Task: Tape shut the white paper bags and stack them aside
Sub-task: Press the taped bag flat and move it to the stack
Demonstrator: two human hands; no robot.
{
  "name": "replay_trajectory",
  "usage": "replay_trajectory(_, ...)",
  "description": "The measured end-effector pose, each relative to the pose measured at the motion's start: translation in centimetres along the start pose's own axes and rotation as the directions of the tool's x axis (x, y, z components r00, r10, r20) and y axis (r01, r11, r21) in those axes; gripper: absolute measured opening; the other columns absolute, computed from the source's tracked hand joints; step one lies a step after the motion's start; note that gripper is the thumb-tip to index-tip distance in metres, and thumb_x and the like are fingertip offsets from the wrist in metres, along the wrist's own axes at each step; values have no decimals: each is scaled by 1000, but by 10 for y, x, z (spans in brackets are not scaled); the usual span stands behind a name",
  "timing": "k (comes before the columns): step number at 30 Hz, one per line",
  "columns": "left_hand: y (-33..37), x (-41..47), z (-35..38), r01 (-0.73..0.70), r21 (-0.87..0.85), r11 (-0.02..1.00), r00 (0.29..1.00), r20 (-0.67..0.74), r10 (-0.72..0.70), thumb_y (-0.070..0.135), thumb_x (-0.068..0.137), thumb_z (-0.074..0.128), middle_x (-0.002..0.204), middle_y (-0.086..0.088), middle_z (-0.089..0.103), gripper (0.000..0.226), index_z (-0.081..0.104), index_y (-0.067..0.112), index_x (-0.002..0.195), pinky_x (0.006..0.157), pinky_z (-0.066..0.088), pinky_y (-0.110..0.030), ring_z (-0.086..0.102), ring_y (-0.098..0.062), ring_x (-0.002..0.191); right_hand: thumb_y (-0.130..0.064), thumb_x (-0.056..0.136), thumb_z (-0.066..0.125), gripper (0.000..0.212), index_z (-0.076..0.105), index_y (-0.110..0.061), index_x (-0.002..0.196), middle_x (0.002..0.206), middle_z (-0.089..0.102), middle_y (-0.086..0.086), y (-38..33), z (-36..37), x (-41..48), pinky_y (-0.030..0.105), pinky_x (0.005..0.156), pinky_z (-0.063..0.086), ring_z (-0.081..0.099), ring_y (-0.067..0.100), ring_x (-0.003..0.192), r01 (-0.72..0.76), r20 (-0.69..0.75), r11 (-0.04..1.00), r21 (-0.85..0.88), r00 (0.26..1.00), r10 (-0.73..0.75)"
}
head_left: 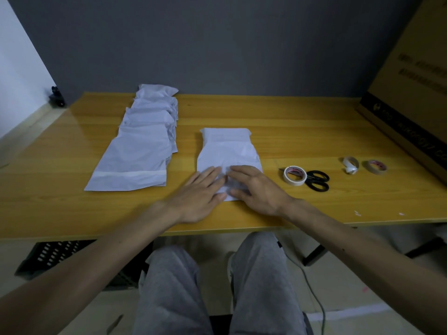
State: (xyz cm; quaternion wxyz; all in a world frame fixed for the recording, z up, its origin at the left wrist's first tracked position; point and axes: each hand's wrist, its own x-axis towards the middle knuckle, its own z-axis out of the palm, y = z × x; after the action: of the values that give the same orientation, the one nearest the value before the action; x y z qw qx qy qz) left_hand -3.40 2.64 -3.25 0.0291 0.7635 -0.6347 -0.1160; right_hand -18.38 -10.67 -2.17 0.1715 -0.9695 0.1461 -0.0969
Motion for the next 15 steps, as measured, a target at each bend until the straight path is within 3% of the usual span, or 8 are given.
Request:
replay_trajectory(4,-4,0,1,14,39,999,994,105,-18,54,99,5,157,11,-26,60,-15,32,151,119,-9,-38,-25,-3,142,-36,102,39,59,20,-10,151,159,18,7,2,8,-6,23,119,6,12,17,147,25,96,997,-79,995,-18)
replay_trajectory(8,0,1,-2,34,53,998,990,132,-40,52,100,7,156,10,-27,60,-15,28,151,118,-11,-42,-29,-5,141,-31,103,36,57,19,-5,151,159,17,10,0,8,-3,17,116,-3,12,18,147,120,91,981,-150,990,-107)
replay_trajectory(13,1,0,-3,32,104,994,988,148,-48,51,101,5,155,8,-31,61,-18,25,150,116,-18,-42,-33,-6,139,-45,101,26,63,10,-13,153,160,12,4,-1,13,4,31,120,9,8,15,147,55,173,993,-103,984,-37)
replay_trajectory(15,1,0,-5,45,89,995,984,167,-59,53,100,5,154,10,-32,62,-19,25,150,117,-17,-43,-33,-6,139,-48,101,20,64,3,-15,154,161,5,1,3,16,1,30,120,4,1,12,147,47,206,990,-132,978,-19)
